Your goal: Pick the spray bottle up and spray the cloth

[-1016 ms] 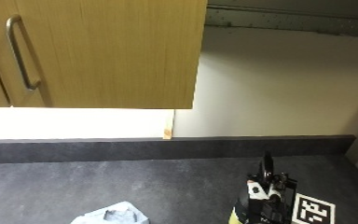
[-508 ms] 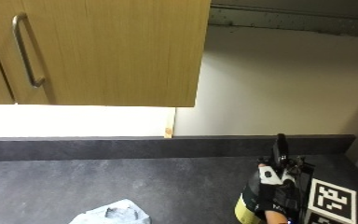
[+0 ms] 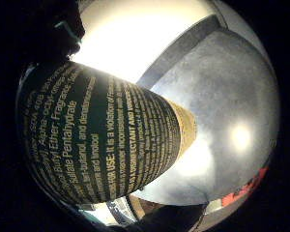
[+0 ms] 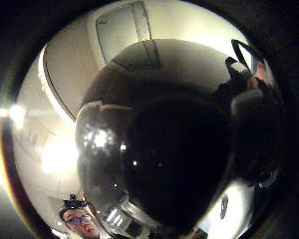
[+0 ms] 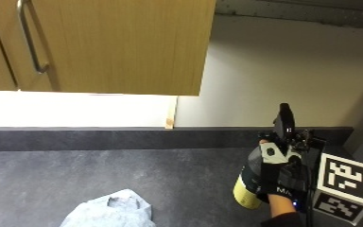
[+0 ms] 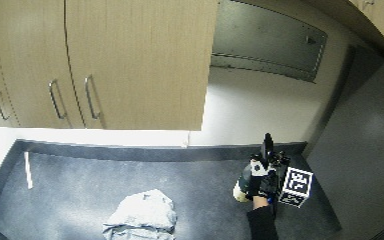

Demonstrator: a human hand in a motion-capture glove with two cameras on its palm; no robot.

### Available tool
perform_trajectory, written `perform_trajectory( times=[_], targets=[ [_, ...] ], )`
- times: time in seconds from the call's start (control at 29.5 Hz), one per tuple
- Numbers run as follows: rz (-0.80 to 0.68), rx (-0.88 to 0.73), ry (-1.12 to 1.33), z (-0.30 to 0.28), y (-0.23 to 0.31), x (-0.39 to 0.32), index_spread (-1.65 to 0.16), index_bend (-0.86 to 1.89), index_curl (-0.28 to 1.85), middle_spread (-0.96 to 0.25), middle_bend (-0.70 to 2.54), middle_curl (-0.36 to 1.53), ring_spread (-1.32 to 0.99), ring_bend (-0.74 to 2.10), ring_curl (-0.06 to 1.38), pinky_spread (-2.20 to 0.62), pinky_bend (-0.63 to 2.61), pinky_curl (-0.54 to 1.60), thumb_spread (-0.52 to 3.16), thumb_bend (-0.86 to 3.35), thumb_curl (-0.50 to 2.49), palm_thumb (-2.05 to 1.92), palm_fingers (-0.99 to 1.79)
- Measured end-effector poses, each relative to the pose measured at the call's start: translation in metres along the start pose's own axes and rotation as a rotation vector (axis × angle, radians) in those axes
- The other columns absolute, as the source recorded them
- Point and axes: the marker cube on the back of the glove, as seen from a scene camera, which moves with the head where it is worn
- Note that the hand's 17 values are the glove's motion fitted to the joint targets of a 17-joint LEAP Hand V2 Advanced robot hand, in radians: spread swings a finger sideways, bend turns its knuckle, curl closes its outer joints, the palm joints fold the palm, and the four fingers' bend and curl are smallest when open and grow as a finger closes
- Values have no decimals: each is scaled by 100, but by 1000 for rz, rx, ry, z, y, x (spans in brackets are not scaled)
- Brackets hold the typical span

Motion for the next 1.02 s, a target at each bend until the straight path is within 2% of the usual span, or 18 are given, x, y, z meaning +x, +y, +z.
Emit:
perform_trajectory(
  times=[0.34, 0.68, 1.02],
  targets=[
    [-30, -202, -43, 55, 53, 4, -12, 29, 53, 1, 26, 48, 6, 23, 40, 14, 18, 23, 80, -2, 66, 114, 97],
    [-26, -470, -122, 145, 128, -22, -12, 27, 54, 2, 23, 49, 5, 21, 42, 13, 17, 25, 77, -2, 67, 114, 99],
    [-18, -530, -119, 165, 135, -24, -11, 25, 55, 3, 22, 51, 5, 20, 43, 13, 17, 26, 76, -2, 68, 114, 100]
  ],
)
